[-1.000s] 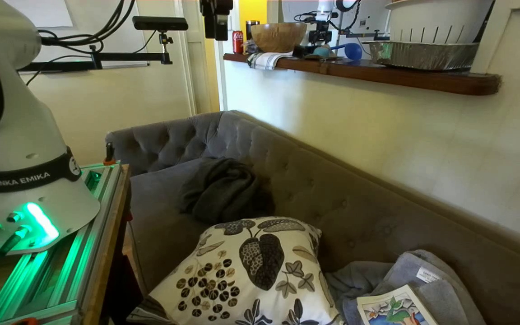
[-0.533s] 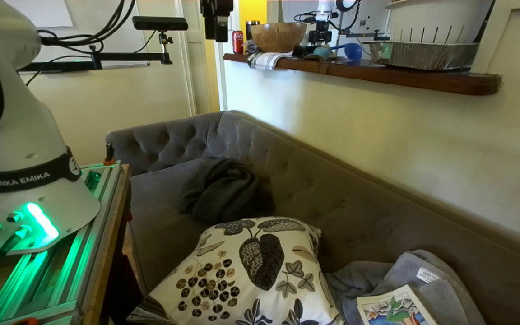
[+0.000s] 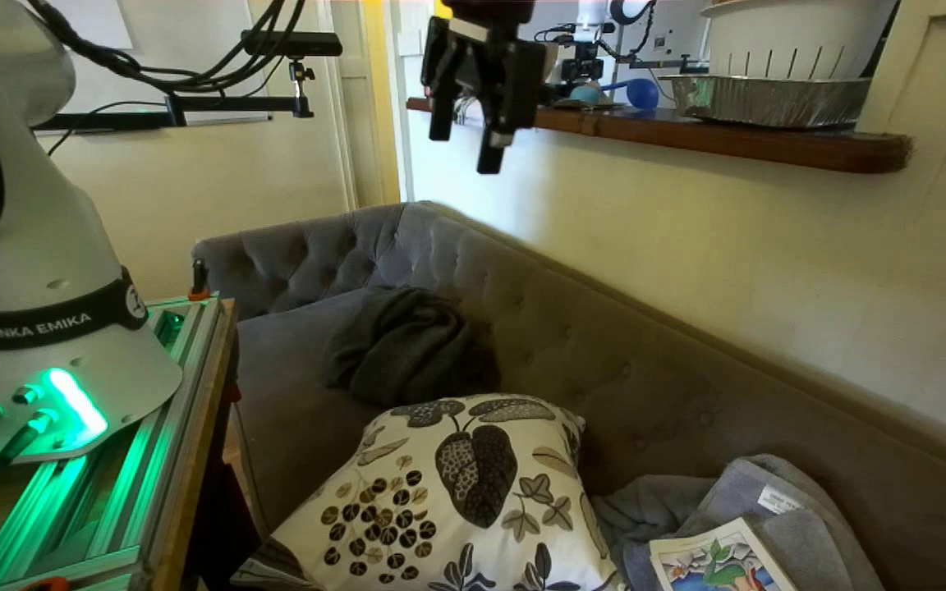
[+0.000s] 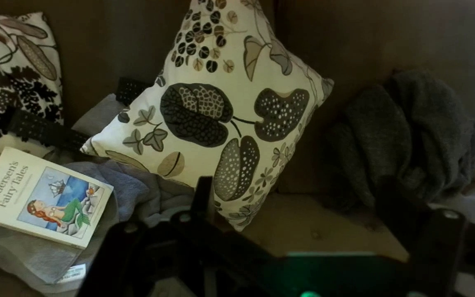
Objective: Put the white book on the countertop.
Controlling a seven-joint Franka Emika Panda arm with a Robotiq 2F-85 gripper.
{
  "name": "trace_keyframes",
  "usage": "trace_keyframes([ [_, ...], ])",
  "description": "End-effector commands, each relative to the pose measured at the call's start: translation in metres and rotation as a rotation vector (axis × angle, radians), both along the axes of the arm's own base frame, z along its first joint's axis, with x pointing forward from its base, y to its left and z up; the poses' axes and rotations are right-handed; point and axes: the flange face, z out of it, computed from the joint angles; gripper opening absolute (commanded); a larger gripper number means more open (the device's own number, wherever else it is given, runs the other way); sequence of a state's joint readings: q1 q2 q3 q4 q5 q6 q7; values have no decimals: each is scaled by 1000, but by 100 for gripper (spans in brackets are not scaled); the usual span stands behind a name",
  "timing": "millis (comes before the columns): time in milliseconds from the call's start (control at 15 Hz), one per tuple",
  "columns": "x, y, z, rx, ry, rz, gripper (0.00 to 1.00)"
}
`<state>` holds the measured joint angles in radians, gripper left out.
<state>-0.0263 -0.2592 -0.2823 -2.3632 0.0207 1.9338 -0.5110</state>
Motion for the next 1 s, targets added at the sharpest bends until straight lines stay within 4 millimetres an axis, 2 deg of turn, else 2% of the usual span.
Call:
trace_keyframes([
  [0,48,-55,-22,-1,31,196,100],
  [133,75,-84,-33,-13,11,305,100],
  [267,101,-101,-39,-6,-9,387,100],
  [333,70,-86,-33,-13,-8,311,100],
  [533,96,-100,-45,-24,2,368,100],
  [867,101,-100,-44,-27,0,376,100],
  [933,107,-106,-52,-46,-1,374,100],
])
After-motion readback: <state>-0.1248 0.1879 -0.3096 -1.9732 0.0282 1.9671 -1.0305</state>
